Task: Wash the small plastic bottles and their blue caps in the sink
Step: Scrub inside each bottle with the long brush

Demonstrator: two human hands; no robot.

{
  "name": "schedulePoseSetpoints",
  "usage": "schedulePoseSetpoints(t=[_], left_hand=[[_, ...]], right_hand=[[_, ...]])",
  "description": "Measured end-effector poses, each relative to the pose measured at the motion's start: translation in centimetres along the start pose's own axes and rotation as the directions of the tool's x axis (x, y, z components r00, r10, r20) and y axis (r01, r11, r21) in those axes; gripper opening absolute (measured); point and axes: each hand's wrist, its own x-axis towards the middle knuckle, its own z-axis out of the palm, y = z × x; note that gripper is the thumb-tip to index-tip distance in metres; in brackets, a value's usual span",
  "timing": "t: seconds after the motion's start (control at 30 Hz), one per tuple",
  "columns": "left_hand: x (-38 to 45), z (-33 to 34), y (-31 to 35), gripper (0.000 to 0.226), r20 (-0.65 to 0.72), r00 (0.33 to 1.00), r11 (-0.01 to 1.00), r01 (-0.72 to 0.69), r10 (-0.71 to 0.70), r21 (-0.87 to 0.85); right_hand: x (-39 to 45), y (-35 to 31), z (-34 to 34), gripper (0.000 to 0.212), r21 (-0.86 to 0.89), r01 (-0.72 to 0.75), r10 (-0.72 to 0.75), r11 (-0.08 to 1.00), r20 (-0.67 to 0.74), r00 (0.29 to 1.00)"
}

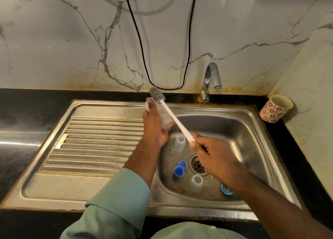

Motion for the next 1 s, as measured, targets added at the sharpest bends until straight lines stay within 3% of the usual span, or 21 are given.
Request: schedulePoseSetpoints(t=[0.13,0.27,0.37,0.47,0.6,0.7,0.77,0.93,1.0], left_hand=[[1.5,-1.4,2.0,0.067,-0.167,0.986,0.996,-0.044,0.030,-0.079],[0.1,0.2,0.5,0.053,-0.117,0.993,1.000,-0.003,0.007,0.031],[0.3,0.5,1.7,0.056,-0.164,0.987,0.999,-0.014,0.005,-0.050],[1.0,-0.4,3.3,0.063,-0.273,0.962,0.997,-0.048,0.029,-0.066],[0.0,1.0,1.5,0.059,-0.105,0.994,0.999,0.013,-0.016,-0.034],[0.7,0.5,2.6,0.062,-0.184,0.983,0.987,-0.036,0.007,-0.157],[1.4,-0.4,3.2,0.068,-0.230,0.973,0.989,-0.054,0.021,-0.138],[0.3,0.0,1.7,0.056,-0.069,0.996,0.992,0.050,-0.058,-0.113],[0.8,-0.9,2.6,0.057,-0.075,0.997,0.991,0.006,-0.016,-0.134]], right_hand=[[-2.1,0.8,-0.7,0.023,-0.046,-0.025,0.030,0.999,0.128,0.991],[-0.5,0.6,0.2,0.019,0.031,-0.083,0.082,0.996,0.023,0.996],[-0.3,1.0,0.2,0.021,0.021,-0.091,0.090,0.996,0.037,0.995],[-1.6,1.9,-0.7,0.022,0.119,-0.131,0.113,0.984,0.151,0.982],[-0.2,0.9,-0.3,0.018,0.296,-0.172,0.159,0.940,0.067,0.985],[-0.8,0.8,-0.5,0.019,0.239,-0.134,0.113,0.962,0.099,0.989],[-2.0,1.1,-0.7,0.019,0.208,-0.143,0.114,0.968,0.145,0.983],[-0.3,0.9,0.3,0.019,0.219,-0.147,0.137,0.965,0.060,0.989],[-0.4,1.2,0.6,0.018,0.237,-0.136,0.119,0.962,0.085,0.989]])
